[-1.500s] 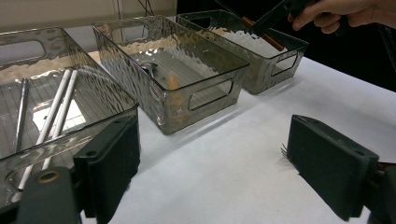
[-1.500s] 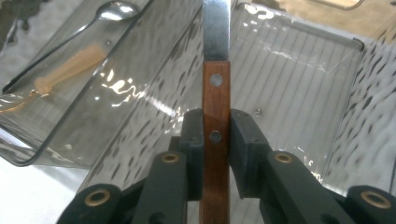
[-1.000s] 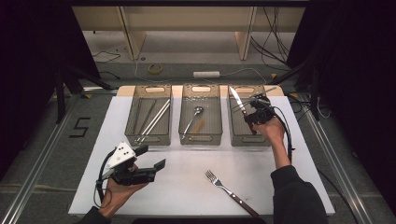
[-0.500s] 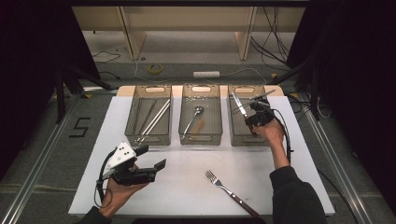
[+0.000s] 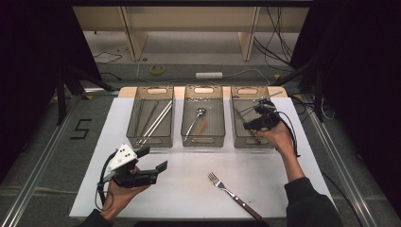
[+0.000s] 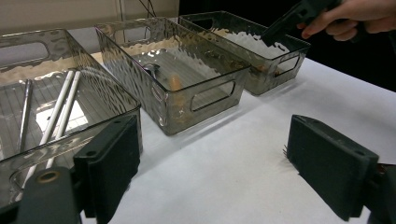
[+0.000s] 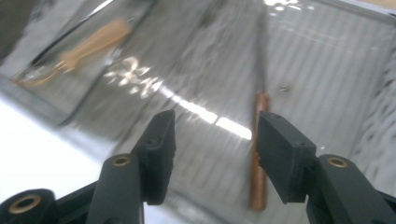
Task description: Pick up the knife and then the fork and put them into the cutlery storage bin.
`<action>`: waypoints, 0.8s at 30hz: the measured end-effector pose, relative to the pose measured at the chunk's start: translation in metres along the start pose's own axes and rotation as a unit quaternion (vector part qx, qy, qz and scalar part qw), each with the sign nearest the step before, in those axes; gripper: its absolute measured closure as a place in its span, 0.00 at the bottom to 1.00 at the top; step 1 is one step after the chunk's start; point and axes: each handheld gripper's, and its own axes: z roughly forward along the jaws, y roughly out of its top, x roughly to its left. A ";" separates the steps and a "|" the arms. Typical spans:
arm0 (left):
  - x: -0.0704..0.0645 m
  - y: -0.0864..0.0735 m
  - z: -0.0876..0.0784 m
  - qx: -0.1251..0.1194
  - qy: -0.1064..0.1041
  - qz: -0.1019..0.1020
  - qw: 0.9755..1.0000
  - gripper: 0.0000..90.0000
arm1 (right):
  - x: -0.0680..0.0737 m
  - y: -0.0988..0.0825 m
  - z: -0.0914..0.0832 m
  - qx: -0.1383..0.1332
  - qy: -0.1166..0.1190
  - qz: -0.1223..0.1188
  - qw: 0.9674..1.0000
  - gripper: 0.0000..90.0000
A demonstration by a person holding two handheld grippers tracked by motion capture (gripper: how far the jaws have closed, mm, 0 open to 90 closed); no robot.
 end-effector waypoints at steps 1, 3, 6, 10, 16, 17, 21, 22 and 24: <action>0.000 0.000 0.000 0.000 0.001 0.000 1.000 0.19 | 0.003 -0.002 -0.004 -0.004 0.003 -0.006 1.000 0.51; 0.000 0.000 0.001 0.000 0.001 0.000 1.000 0.19 | 0.008 -0.006 -0.011 -0.012 0.009 -0.015 1.000 0.49; 0.000 0.000 0.001 0.000 0.000 0.003 1.000 0.19 | 0.014 -0.010 -0.021 -0.026 0.015 -0.023 0.999 0.49; 0.000 0.000 0.001 0.002 0.001 0.001 1.000 0.19 | 0.020 -0.014 -0.031 -0.038 0.016 -0.032 0.999 0.47; 0.001 -0.001 0.001 0.003 0.001 0.000 1.000 0.19 | 0.032 -0.025 -0.038 -0.041 0.026 -0.051 0.998 0.42; 0.000 -0.001 0.001 0.003 0.001 0.000 1.000 0.19 | 0.034 -0.027 -0.039 -0.040 0.029 -0.053 0.997 0.41; 0.000 -0.001 0.001 0.003 0.001 0.000 1.000 0.19 | 0.040 -0.035 -0.044 -0.047 0.040 -0.059 0.996 0.38; 0.001 -0.001 0.001 0.002 0.002 0.000 1.000 0.19 | 0.042 -0.037 -0.045 -0.046 0.043 -0.062 0.996 0.37; 0.001 -0.001 0.001 0.003 0.002 -0.001 1.000 0.19 | 0.046 -0.042 -0.048 -0.052 0.048 -0.065 0.995 0.37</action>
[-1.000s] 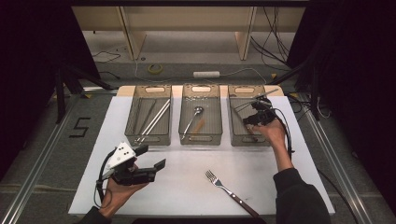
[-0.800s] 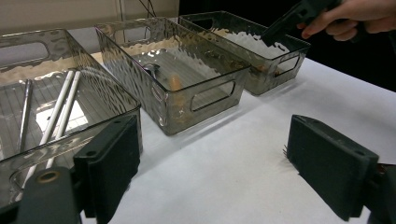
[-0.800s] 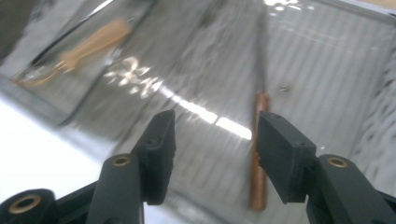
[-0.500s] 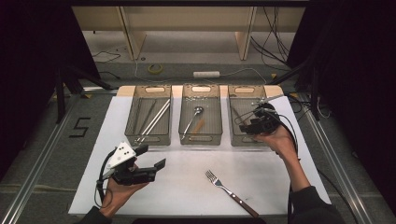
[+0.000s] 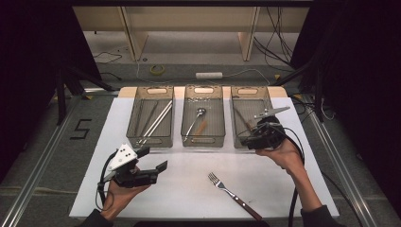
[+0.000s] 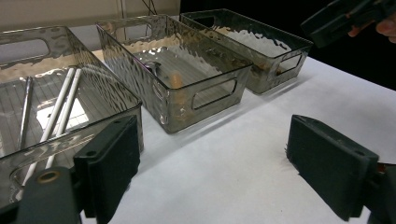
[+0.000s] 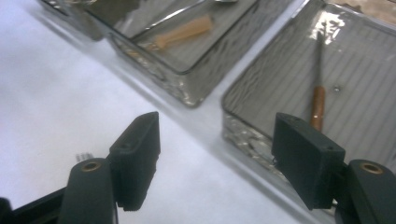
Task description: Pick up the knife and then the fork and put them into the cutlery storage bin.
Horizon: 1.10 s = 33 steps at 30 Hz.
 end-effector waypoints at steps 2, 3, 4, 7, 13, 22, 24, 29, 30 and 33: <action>0.000 0.000 0.000 0.001 0.000 0.001 1.000 0.19 | 0.005 -0.004 -0.002 -0.005 0.007 -0.004 1.000 0.37; 0.000 0.000 0.000 0.000 0.001 0.000 1.000 0.19 | 0.007 -0.005 -0.003 -0.008 0.011 -0.005 1.000 0.37; -0.001 0.000 0.000 0.000 0.000 0.001 1.000 0.19 | 0.009 -0.007 -0.002 -0.005 0.015 -0.009 1.000 0.37; -0.001 0.000 0.000 0.000 0.000 0.002 1.000 0.19 | 0.015 -0.010 -0.003 0.000 0.019 -0.012 1.000 0.37; -0.001 0.000 0.000 0.000 -0.002 0.004 1.000 0.19 | 0.023 -0.015 -0.004 0.008 0.029 -0.024 0.999 0.36; -0.001 0.000 -0.002 -0.002 -0.002 0.002 1.000 0.19 | 0.035 -0.025 0.002 0.034 0.037 -0.041 0.998 0.33; -0.001 0.000 -0.002 -0.002 -0.002 0.002 1.000 0.19 | 0.037 -0.027 0.002 0.038 0.039 -0.044 0.998 0.33; -0.002 0.000 -0.002 -0.002 -0.002 0.003 1.000 0.19 | 0.044 -0.031 0.003 0.048 0.045 -0.051 0.997 0.32; -0.002 0.001 -0.002 -0.002 -0.002 0.003 1.000 0.19 | 0.045 -0.031 0.003 0.048 0.047 -0.053 0.996 0.32; -0.002 0.000 -0.002 -0.002 -0.002 0.003 1.000 0.19 | 0.050 -0.034 0.003 0.056 0.050 -0.059 0.995 0.32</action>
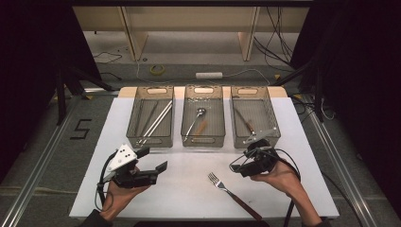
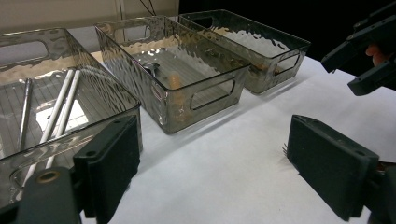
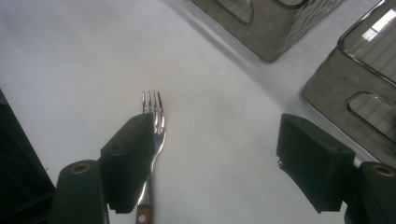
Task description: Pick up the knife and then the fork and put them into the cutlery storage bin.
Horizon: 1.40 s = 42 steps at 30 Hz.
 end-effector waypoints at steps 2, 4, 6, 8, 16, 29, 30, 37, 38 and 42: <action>0.000 0.000 0.000 0.000 0.000 0.001 1.000 0.19 | 0.003 -0.001 0.001 0.005 0.001 -0.006 1.000 0.32; 0.000 0.000 0.000 -0.001 0.000 0.001 1.000 0.19 | 0.005 -0.003 0.003 0.012 0.004 -0.011 1.000 0.32; 0.000 0.000 0.000 0.000 0.000 0.001 1.000 0.19 | 0.008 -0.005 0.004 0.019 0.005 -0.014 1.000 0.32; 0.000 0.000 -0.001 -0.001 0.000 0.002 1.000 0.19 | 0.010 -0.007 0.004 0.025 0.009 -0.016 1.000 0.32; 0.000 0.000 -0.001 0.000 0.001 0.004 1.000 0.19 | 0.018 -0.014 0.008 0.045 0.016 -0.030 0.998 0.32; -0.001 0.000 -0.001 -0.001 0.001 0.005 1.000 0.19 | 0.036 -0.030 0.024 0.102 0.030 -0.063 0.992 0.39; -0.001 0.000 -0.001 -0.001 0.001 0.005 1.000 0.19 | 0.037 -0.031 0.025 0.104 0.031 -0.065 0.992 0.39; -0.001 0.000 -0.001 0.000 0.001 0.005 1.000 0.19 | 0.038 -0.036 0.028 0.115 0.034 -0.068 0.990 0.40; -0.001 0.000 -0.001 -0.001 0.001 0.004 1.000 0.19 | 0.039 -0.036 0.028 0.116 0.035 -0.067 0.990 0.41; -0.001 0.000 -0.001 0.000 0.001 0.005 1.000 0.19 | 0.040 -0.038 0.029 0.120 0.036 -0.067 0.990 0.42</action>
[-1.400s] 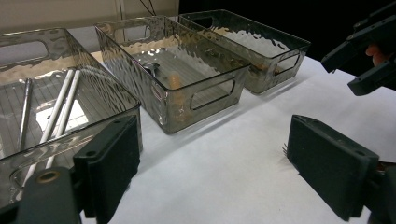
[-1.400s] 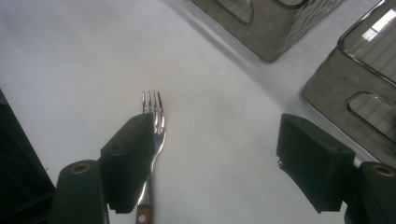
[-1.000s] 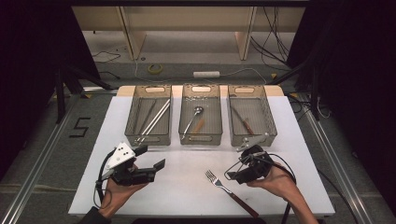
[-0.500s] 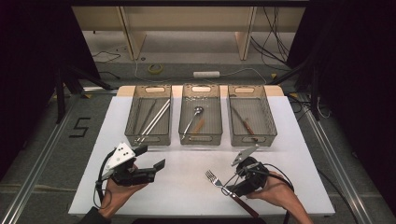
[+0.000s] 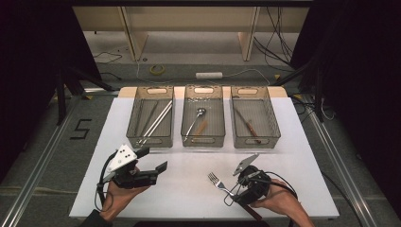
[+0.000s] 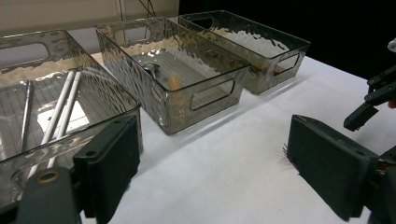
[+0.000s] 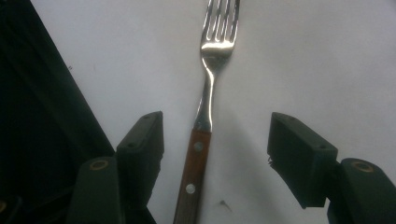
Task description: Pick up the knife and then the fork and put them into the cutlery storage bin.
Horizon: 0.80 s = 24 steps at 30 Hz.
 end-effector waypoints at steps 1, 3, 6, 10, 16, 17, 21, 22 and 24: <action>0.000 0.000 0.000 0.000 0.000 0.000 1.000 0.19 | 0.000 -0.001 0.001 0.002 0.001 -0.002 1.000 0.42; 0.000 0.000 0.000 0.000 0.000 0.001 1.000 0.19 | 0.000 -0.002 0.002 0.006 0.000 -0.004 1.000 0.43; 0.000 0.000 0.000 0.000 0.000 0.000 1.000 0.19 | 0.001 -0.004 0.003 0.010 0.002 -0.004 1.000 0.44; 0.000 0.000 0.000 0.001 0.000 0.001 1.000 0.19 | 0.002 -0.005 0.004 0.013 0.002 -0.005 1.000 0.46; 0.000 0.000 0.000 0.001 0.000 0.001 1.000 0.19 | 0.003 -0.008 0.006 0.020 0.002 -0.007 1.000 0.51; 0.000 0.000 0.000 0.000 0.000 0.001 1.000 0.19 | 0.003 -0.008 0.006 0.021 0.001 -0.008 1.000 0.51; 0.000 0.000 0.000 0.001 0.000 0.001 1.000 0.19 | 0.004 -0.010 0.007 0.027 0.002 -0.008 1.000 0.54; 0.000 0.000 0.000 0.001 0.000 0.002 1.000 0.19 | 0.004 -0.010 0.008 0.027 0.005 -0.010 1.000 0.55; 0.000 0.000 0.000 0.001 0.000 0.002 1.000 0.19 | 0.005 -0.010 0.009 0.030 0.006 -0.009 0.999 0.56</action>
